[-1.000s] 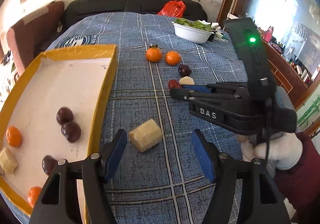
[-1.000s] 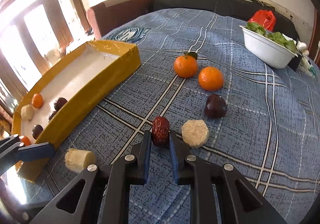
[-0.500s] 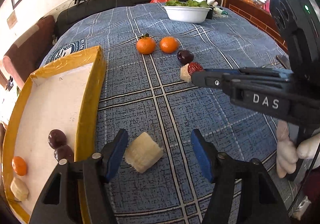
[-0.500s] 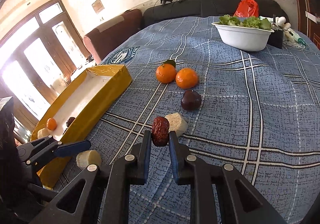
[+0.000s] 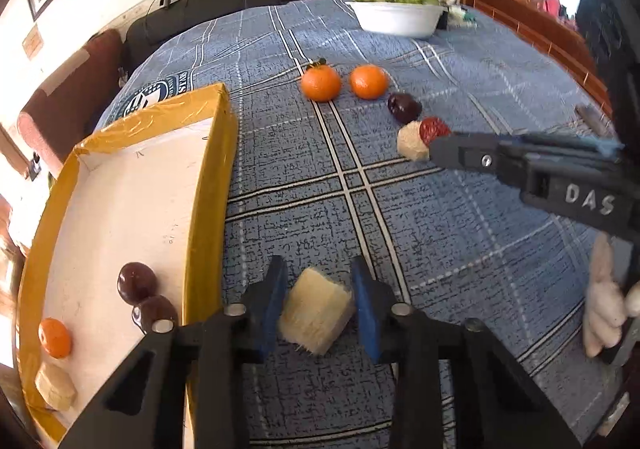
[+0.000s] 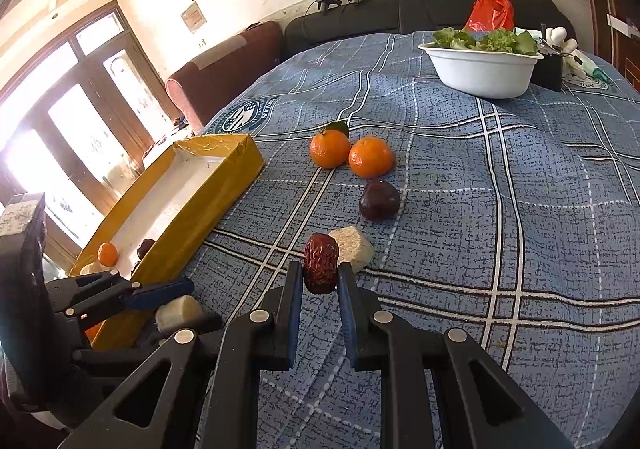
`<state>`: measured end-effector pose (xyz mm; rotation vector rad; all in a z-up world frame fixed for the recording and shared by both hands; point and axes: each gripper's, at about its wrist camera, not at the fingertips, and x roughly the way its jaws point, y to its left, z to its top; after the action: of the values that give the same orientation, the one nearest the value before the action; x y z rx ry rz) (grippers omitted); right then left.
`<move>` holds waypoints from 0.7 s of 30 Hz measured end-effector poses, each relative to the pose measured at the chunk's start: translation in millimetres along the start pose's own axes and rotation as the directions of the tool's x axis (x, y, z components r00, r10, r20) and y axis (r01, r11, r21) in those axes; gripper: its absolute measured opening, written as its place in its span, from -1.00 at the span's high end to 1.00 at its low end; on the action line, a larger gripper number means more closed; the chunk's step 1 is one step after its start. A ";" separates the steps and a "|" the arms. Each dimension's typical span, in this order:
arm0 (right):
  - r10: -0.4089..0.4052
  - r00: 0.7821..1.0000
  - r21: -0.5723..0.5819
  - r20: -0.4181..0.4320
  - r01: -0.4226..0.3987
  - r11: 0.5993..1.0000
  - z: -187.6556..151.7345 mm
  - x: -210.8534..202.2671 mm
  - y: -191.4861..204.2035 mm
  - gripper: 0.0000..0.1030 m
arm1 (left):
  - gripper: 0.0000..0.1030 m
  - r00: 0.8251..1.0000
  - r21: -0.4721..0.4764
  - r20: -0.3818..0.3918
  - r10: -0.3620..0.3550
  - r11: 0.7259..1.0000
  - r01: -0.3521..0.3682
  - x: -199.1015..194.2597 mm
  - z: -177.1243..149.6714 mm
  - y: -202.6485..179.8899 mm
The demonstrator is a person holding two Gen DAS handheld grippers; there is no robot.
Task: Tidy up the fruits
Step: 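Grasp the pale round block with the left tool while the right lifts the date toward the tray, then carry the date and pale block into the tray and open both tools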
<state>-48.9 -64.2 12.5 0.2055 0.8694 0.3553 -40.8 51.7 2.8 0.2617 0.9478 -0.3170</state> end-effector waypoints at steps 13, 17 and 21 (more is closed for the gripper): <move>0.073 0.997 -0.039 0.014 -0.072 0.997 15.0 -13.8 44.7 0.61 | 0.39 0.989 -0.313 0.142 -0.041 0.946 0.084 -70.7 8.5 99.3; 0.169 0.985 -0.093 -0.023 -0.171 0.981 25.5 -8.0 90.8 0.61 | 0.39 0.994 -0.419 0.104 0.036 0.908 0.011 -64.0 8.0 151.5; 0.238 0.963 -0.124 -0.124 -0.253 0.960 24.4 23.6 138.2 0.60 | 0.39 0.999 -0.529 0.034 0.025 0.848 -0.003 -39.6 -0.5 196.3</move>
<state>-46.5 71.6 55.1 0.1667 0.9241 0.6626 11.3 239.0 51.0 -0.2474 0.9562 -0.0354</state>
